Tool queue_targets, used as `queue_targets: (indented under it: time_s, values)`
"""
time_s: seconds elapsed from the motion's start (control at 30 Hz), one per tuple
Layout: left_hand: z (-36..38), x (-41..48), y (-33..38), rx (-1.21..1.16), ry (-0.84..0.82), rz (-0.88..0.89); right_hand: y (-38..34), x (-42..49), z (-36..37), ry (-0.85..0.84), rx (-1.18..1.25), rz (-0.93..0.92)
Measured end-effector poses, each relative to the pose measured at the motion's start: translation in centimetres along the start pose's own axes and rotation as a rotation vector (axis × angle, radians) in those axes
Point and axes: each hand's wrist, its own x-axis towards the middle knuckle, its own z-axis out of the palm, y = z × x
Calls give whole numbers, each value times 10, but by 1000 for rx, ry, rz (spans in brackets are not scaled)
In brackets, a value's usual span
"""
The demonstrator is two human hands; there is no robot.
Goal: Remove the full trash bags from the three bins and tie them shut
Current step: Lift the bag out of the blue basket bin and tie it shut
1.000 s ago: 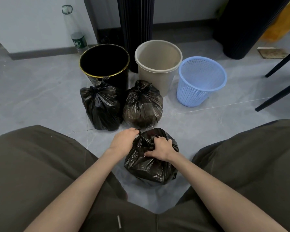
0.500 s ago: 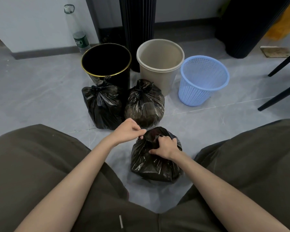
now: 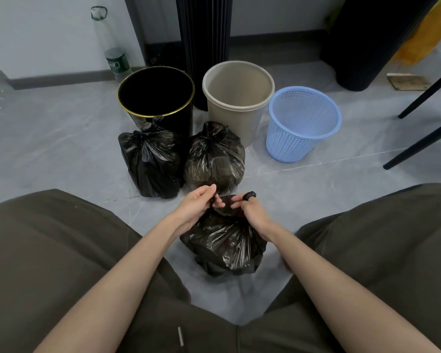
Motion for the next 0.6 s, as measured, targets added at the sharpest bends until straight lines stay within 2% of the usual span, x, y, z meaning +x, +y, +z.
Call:
queue_targets:
  time_s: [0.13, 0.3, 0.37, 0.47, 0.53, 0.6]
  values:
    - [9, 5, -12, 52, 79, 58, 3, 1, -5, 51, 74, -18]
    - [18, 4, -30, 184, 98, 96, 2, 0, -9, 3, 35, -91]
    - [22, 2, -30, 190, 110, 91, 3, 0, -11, -25, -76, -158]
    - [29, -1, -25, 113, 122, 89, 7, 2, -12, -62, -406, -269]
    - [32, -3, -24, 109, 134, 127, 10, 4, -10, -89, -651, -302]
    - [34, -3, -26, 159, 151, 168, 12, 4, -9, -106, -766, -311]
